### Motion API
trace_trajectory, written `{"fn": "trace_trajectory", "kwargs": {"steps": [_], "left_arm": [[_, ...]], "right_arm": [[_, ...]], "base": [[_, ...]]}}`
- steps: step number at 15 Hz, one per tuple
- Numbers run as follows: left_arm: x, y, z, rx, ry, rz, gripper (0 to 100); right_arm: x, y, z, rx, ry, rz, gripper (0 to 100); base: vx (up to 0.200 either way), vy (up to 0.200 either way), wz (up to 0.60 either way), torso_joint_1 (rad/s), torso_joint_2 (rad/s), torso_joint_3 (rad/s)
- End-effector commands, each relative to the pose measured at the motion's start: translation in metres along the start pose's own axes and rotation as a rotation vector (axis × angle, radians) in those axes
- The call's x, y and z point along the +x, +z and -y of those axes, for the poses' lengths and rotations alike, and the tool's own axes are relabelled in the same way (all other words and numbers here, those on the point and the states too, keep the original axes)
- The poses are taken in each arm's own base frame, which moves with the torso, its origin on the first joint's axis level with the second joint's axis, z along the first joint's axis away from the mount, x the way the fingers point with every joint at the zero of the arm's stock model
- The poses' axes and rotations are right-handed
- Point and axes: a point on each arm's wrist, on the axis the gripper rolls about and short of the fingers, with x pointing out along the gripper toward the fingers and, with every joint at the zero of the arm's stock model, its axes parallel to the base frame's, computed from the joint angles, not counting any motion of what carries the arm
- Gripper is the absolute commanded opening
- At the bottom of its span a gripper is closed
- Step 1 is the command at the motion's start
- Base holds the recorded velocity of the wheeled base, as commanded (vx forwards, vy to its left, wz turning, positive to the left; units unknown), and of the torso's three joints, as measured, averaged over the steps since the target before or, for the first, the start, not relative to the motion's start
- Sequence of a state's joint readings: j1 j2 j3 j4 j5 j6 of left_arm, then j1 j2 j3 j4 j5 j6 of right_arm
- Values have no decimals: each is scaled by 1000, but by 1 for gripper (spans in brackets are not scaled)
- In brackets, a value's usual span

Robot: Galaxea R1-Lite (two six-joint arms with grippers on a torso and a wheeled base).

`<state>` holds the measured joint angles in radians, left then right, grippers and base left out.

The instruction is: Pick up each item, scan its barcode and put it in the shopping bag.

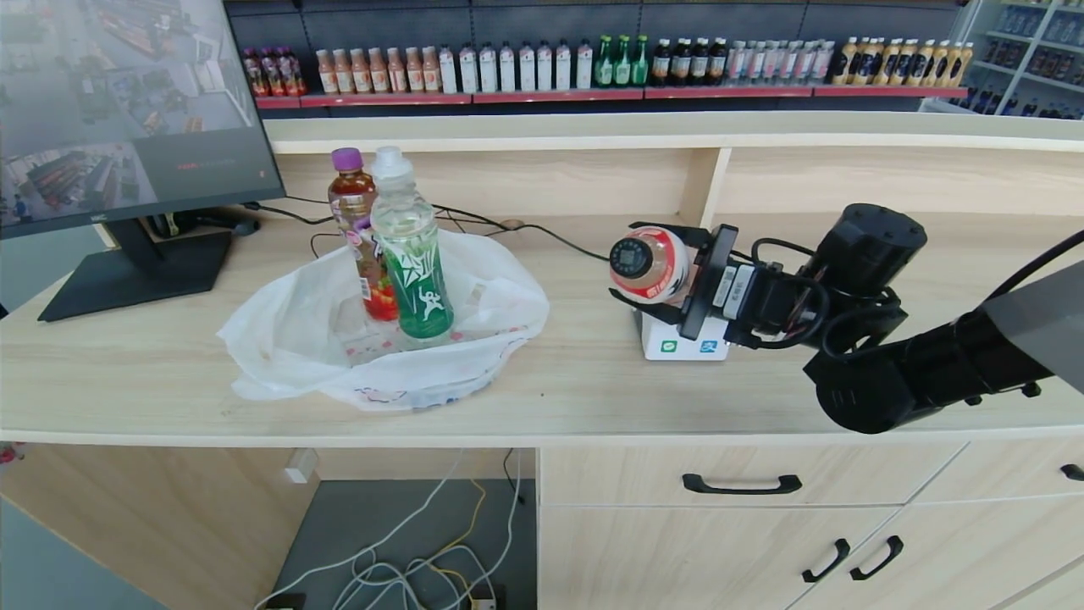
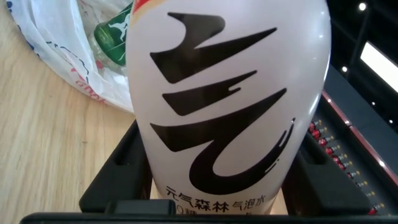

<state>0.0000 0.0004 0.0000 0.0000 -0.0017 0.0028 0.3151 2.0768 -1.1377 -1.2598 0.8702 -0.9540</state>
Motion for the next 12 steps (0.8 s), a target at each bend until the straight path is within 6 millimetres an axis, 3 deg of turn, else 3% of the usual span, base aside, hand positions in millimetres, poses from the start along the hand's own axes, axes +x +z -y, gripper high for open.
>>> {"fn": "trace_trajectory", "kwargs": {"steps": [1,4,12], "left_arm": [[0,0,0,0,0,0,100],[0,0,0,0,0,0,100],[0,0,0,0,0,0,100]], "right_arm": [[-6,-4,2,-1,-2,-14,0],[-23,-13,12,-8,-27,-57,0],[-25,-20,10,10,-44,-58,0]], "base": [[0,0,0,0,0,0],[0,0,0,0,0,0],[0,0,0,0,0,0]]}}
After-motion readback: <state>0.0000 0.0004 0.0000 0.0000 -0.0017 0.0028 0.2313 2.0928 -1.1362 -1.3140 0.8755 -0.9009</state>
